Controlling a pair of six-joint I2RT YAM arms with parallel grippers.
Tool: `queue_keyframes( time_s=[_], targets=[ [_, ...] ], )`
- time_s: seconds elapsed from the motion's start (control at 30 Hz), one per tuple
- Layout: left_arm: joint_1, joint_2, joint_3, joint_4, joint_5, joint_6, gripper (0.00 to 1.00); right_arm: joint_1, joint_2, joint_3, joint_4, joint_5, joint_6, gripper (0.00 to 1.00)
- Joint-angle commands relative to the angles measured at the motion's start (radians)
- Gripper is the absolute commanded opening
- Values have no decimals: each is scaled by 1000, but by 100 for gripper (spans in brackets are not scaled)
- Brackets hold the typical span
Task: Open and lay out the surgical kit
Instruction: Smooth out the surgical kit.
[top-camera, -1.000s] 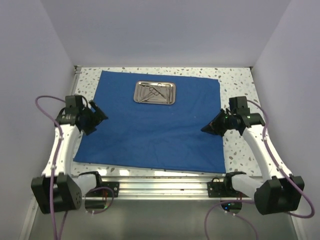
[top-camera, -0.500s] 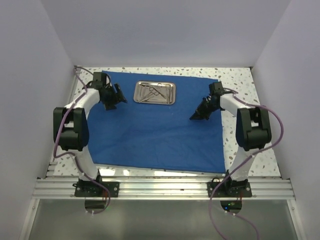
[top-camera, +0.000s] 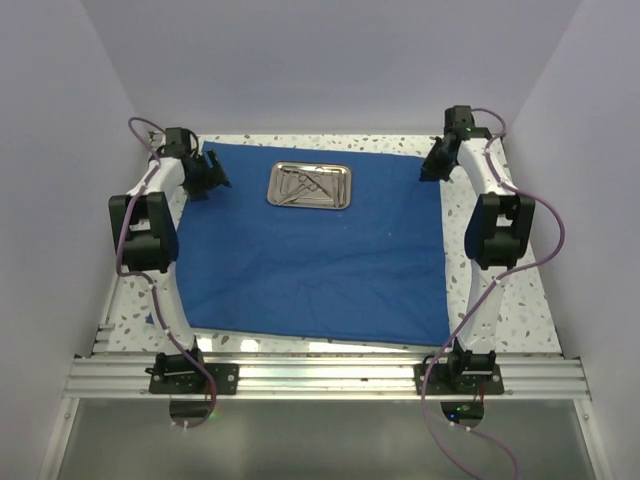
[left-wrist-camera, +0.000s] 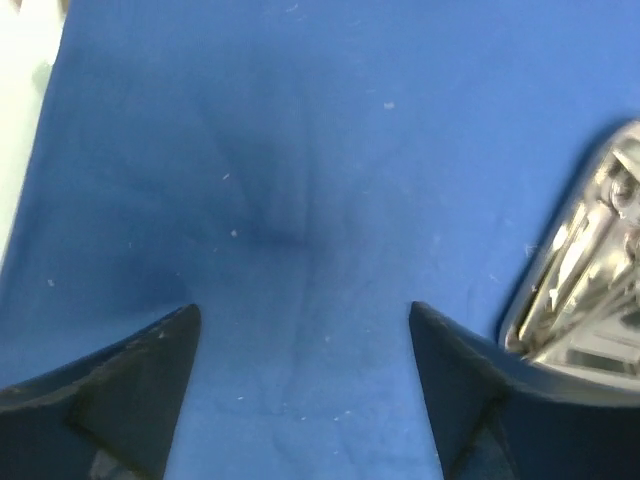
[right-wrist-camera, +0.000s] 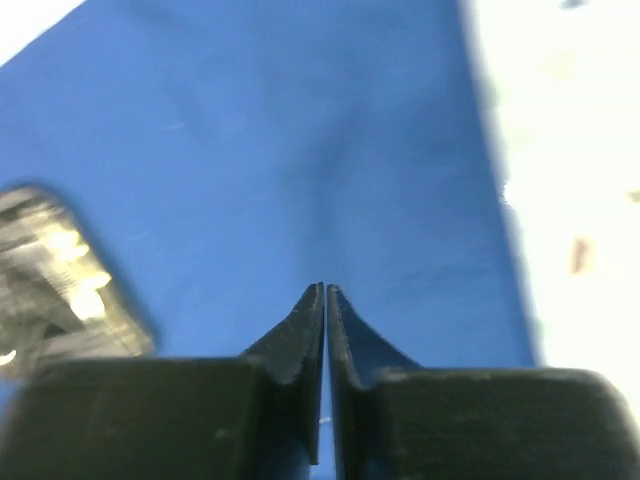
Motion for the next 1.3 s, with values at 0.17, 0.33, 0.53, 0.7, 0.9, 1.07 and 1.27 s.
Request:
queue_keyframes(
  time_s=[0.17, 0.33, 0.53, 0.7, 0.9, 1.07, 1.27],
  targets=[
    [53, -12, 25, -23, -118, 64, 100, -54, 23, 29, -112, 270, -108, 72],
    [105, 37, 46, 8, -69, 91, 100, -94, 66, 8, -111, 276, -125, 87],
    [150, 115, 115, 2, -31, 108, 100, -103, 149, -3, -77, 258, -139, 84],
    [150, 165, 126, 26, 42, 108, 100, -103, 212, 52, -54, 207, -144, 80],
    [140, 207, 99, 102, 220, 107, 91, -97, 238, 66, -11, 138, -131, 68],
    [102, 252, 114, 111, 300, 131, 80, -81, 258, 61, 29, 51, -127, 47],
    [68, 309, 149, 126, 389, 102, 58, -46, 334, 117, 38, 8, -105, 20]
  ],
)
